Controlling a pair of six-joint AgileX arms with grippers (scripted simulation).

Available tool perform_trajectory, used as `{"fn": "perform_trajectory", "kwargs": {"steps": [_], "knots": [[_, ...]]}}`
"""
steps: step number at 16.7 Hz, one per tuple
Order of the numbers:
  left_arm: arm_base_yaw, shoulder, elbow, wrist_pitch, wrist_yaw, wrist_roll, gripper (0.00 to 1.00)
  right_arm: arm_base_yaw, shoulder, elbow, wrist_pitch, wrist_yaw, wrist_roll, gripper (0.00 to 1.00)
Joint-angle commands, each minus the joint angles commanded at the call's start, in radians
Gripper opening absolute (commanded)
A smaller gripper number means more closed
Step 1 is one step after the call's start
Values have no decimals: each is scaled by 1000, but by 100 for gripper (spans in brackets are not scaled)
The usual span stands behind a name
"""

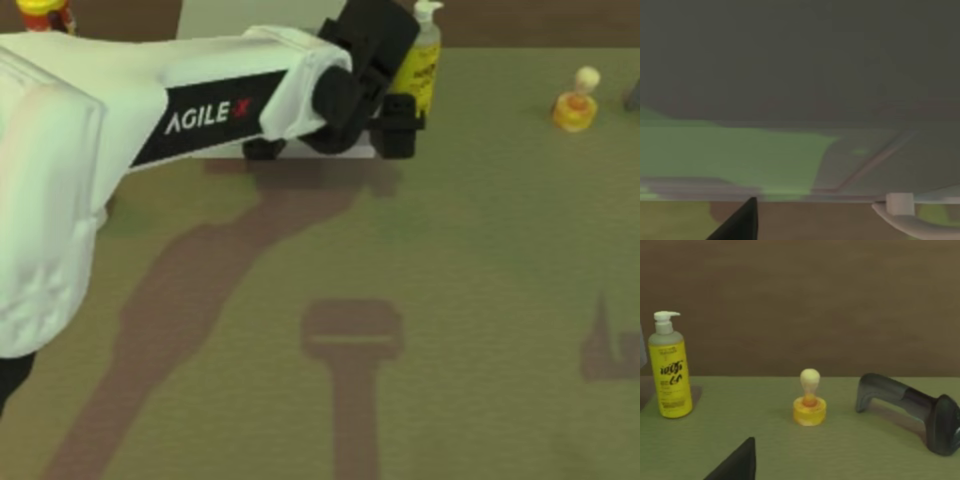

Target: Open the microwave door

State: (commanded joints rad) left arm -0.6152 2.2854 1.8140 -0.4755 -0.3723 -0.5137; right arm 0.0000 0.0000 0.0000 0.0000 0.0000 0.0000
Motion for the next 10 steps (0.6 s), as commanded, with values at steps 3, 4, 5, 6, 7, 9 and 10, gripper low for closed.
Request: {"fn": "perform_trajectory", "kwargs": {"steps": [3,4,5,6,7,9,10], "knots": [[0,0,0,0,0,0,70,0,0,0,0,0,0,100],[0,0,0,0,0,0,62,0,0,0,0,0,0,100],[0,0,0,0,0,0,55,0,0,0,0,0,0,100],[0,0,0,0,0,0,47,0,0,0,0,0,0,100],[0,0,0,0,0,0,40,0,0,0,0,0,0,100],[0,0,0,0,0,0,25,0,0,0,0,0,0,100],[0,0,0,0,0,0,17,0,0,0,0,0,0,100]]}}
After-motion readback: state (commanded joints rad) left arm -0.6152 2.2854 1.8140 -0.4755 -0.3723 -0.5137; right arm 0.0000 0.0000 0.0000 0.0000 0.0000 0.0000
